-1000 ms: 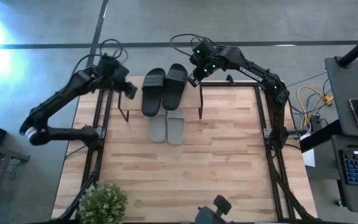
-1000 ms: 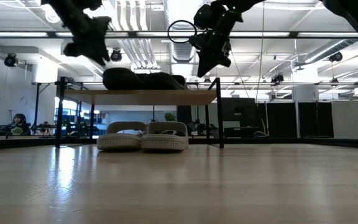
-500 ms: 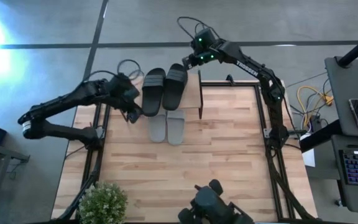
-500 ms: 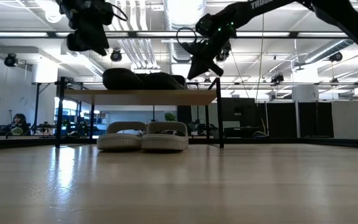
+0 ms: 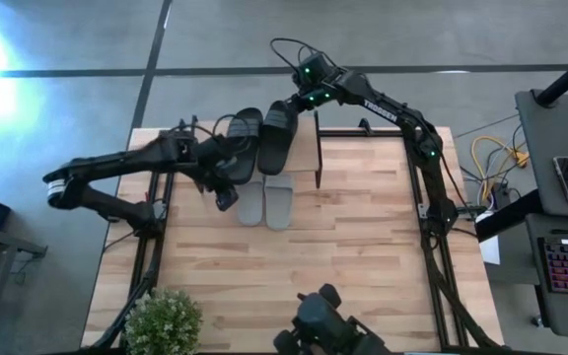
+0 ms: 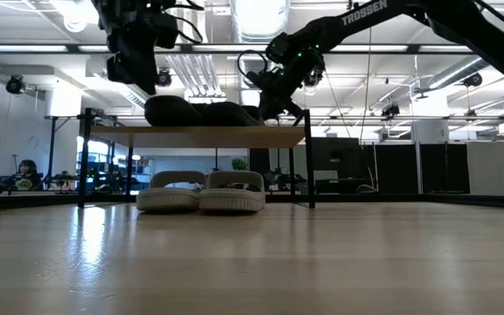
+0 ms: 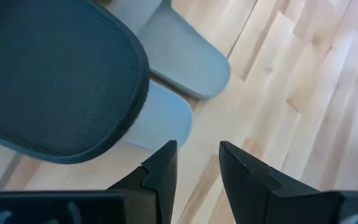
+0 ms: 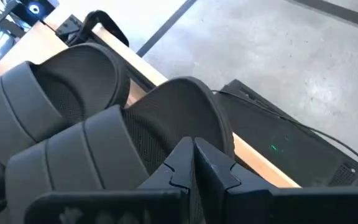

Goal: Pick and place slides into the shelf
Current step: Adjust the black slides on the shelf

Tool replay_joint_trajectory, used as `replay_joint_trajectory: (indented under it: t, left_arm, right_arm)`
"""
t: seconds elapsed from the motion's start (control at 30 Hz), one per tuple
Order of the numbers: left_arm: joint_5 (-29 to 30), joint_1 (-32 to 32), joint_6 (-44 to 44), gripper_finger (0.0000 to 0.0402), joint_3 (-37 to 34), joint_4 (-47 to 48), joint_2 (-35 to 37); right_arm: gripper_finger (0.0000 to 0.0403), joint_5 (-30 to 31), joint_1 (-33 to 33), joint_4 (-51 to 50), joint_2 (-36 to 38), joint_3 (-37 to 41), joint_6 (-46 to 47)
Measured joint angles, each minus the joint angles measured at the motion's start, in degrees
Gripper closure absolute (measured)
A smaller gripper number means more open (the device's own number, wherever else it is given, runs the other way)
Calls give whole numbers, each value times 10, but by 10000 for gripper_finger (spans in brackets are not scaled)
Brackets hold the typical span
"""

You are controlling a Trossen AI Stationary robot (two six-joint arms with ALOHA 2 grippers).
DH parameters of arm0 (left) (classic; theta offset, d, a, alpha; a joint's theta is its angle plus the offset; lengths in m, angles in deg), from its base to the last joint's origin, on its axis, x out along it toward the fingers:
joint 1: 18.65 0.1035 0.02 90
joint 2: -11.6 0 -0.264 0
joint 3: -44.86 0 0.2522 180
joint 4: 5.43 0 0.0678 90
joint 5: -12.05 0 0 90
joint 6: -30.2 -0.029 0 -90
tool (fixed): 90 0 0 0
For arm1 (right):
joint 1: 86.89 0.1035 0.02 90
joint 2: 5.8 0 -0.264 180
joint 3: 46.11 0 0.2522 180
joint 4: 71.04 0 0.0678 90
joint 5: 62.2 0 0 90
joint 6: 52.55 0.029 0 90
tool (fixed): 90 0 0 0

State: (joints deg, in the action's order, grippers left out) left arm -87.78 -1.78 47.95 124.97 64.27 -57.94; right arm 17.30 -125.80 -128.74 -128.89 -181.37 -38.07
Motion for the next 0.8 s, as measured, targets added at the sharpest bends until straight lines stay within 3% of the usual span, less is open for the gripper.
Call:
replay_joint_trajectory:
  t: [0.3, 0.8]
  left_arm:
    - [89, -8, -6, 297, 0, -4, -44]
    - [126, -8, -28, 297, 3, -45, -67]
  right_arm:
    - [394, -3, 5, 16, -4, 0, -10]
    - [394, 0, 26, -12, -4, 0, -40]
